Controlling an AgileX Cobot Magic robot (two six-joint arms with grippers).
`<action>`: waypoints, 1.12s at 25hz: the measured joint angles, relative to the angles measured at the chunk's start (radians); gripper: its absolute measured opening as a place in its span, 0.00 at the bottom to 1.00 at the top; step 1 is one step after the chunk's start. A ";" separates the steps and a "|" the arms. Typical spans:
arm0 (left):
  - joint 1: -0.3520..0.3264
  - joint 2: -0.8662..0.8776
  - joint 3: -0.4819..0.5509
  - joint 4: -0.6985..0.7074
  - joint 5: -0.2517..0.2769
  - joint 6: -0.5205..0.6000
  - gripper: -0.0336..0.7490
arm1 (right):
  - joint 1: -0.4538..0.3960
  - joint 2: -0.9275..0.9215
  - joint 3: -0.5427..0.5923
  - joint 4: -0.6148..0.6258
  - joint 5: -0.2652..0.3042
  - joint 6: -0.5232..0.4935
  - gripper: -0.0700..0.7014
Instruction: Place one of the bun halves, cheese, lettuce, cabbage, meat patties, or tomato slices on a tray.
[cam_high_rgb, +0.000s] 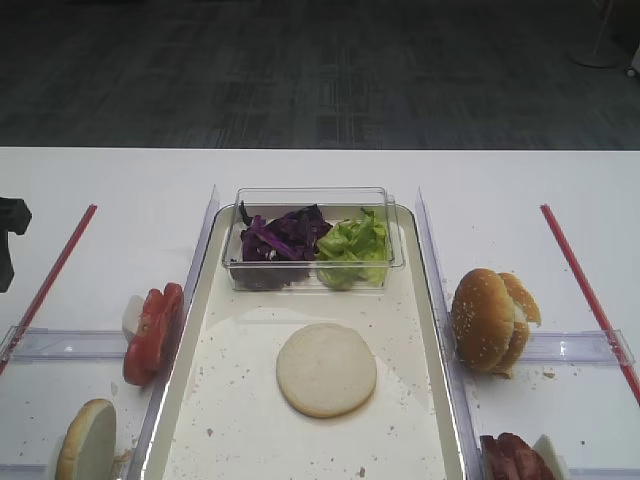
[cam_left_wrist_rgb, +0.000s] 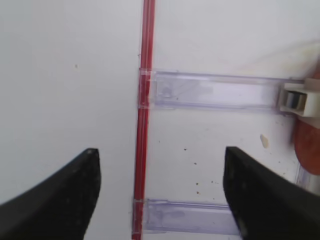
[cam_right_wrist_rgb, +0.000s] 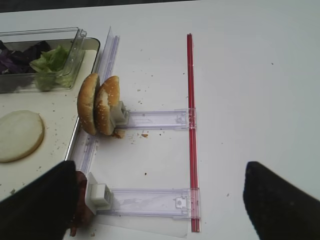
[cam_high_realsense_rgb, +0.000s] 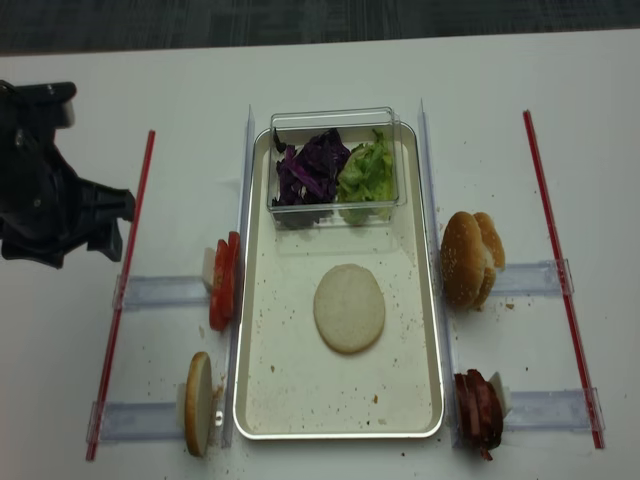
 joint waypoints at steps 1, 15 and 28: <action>0.000 -0.002 0.000 -0.001 0.005 0.001 0.65 | 0.000 0.000 0.000 0.000 0.000 0.000 0.97; 0.000 -0.380 0.255 0.001 0.060 -0.018 0.65 | 0.000 0.000 0.000 0.000 0.000 0.000 0.97; 0.000 -0.942 0.473 -0.002 0.140 -0.026 0.65 | 0.000 0.000 0.000 0.000 -0.002 0.000 0.97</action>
